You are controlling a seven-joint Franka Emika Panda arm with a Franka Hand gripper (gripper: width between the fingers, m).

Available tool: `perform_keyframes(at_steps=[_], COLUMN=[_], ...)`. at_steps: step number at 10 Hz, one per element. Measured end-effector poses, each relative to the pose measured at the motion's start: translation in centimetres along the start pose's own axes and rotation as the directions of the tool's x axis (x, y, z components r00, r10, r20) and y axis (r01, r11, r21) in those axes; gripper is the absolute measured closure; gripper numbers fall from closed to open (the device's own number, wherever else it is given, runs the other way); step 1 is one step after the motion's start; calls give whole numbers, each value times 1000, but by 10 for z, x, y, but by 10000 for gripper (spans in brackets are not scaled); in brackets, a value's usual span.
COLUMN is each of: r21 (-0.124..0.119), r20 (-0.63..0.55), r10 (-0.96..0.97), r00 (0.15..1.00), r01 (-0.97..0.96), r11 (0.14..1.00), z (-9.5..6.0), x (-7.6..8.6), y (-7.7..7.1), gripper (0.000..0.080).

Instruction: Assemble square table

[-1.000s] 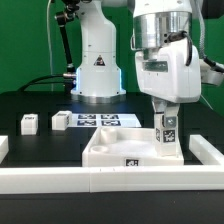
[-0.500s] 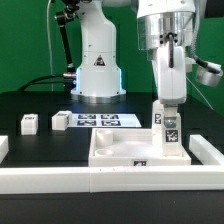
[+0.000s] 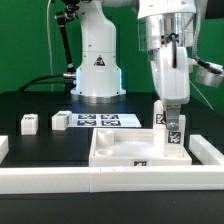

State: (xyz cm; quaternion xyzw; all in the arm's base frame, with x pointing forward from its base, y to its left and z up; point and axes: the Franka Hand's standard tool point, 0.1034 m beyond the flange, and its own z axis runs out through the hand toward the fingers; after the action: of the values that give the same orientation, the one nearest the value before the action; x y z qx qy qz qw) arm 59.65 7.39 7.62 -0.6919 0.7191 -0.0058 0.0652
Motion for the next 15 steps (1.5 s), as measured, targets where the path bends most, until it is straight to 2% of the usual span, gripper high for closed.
perform_keyframes(at_steps=[1,2,3,4,6,10,12,15], r21=[-29,-62,-66,-88,-84,-61,-53,-51], r20=[7,18,26,46,55,78,81,78], r10=[-111,-240,-322,-420,-562,-786,-834,-918], r00=[994,971,946,906,825,613,546,388], r01=[111,241,323,423,565,790,838,921], r11=[993,969,944,902,821,610,543,385], z=[0,0,0,0,0,-1,-3,-7], x=[-1,-6,-8,-9,-11,-13,-13,-14], y=[2,2,2,4,2,1,-2,-8], gripper=[164,152,152,152,150,150,150,150])
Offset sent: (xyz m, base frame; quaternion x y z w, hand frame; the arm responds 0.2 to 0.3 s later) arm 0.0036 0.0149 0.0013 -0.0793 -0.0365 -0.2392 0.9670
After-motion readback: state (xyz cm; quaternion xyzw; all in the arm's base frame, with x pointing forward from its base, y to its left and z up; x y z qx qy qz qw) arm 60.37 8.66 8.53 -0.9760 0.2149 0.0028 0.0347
